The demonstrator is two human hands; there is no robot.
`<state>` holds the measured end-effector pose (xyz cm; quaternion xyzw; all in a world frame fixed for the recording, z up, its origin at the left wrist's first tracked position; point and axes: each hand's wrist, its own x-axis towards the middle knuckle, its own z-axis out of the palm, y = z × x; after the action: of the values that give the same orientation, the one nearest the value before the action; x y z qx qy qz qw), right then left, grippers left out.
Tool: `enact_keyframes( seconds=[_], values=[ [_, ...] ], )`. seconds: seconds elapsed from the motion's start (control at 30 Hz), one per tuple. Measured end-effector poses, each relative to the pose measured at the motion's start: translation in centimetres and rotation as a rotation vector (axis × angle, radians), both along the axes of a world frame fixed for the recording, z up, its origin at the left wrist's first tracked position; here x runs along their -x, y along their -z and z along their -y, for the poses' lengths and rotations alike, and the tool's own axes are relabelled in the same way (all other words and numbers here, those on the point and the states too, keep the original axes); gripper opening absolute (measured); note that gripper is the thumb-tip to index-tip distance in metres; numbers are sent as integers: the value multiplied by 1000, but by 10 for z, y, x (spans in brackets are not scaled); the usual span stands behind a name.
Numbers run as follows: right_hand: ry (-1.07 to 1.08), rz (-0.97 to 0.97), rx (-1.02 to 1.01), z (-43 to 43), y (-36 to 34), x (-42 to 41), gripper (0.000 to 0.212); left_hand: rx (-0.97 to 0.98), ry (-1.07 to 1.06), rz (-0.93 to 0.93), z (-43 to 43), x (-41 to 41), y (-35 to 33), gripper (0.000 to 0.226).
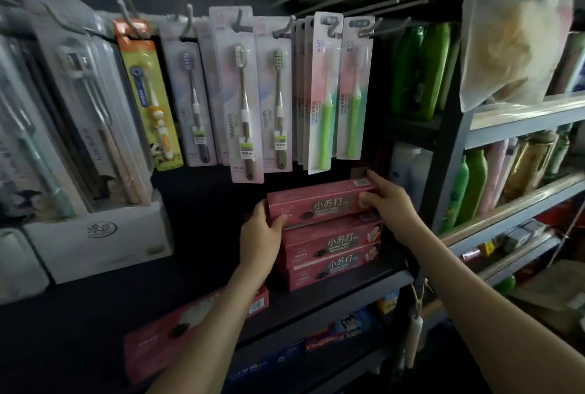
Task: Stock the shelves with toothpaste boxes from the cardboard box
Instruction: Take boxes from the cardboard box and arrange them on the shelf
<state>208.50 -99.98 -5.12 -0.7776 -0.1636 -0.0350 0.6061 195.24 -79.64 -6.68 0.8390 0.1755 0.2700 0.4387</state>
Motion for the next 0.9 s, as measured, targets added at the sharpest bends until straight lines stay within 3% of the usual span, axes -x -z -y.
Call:
enact_keyframes(
  seconds=[0.27, 0.5, 0.67, 0.77, 0.9],
  values=[
    [-13, -33, 71, -2, 18, -24, 81, -56, -36, 37, 6, -10, 15, 47],
    [118, -47, 240, -9, 21, -17, 31, -18, -39, 39, 6, -12, 12, 46],
    [140, 14, 241, -15, 19, -18, 22, 22, -44, 75, 0, -15, 14, 49],
    [155, 62, 253, -20, 15, -21, 33, -4, -53, 125, -3, -17, 9, 48],
    [135, -15, 172, -27, 16, -31, 46, -61, -60, 111, -9, -28, 7, 43]
  ],
)
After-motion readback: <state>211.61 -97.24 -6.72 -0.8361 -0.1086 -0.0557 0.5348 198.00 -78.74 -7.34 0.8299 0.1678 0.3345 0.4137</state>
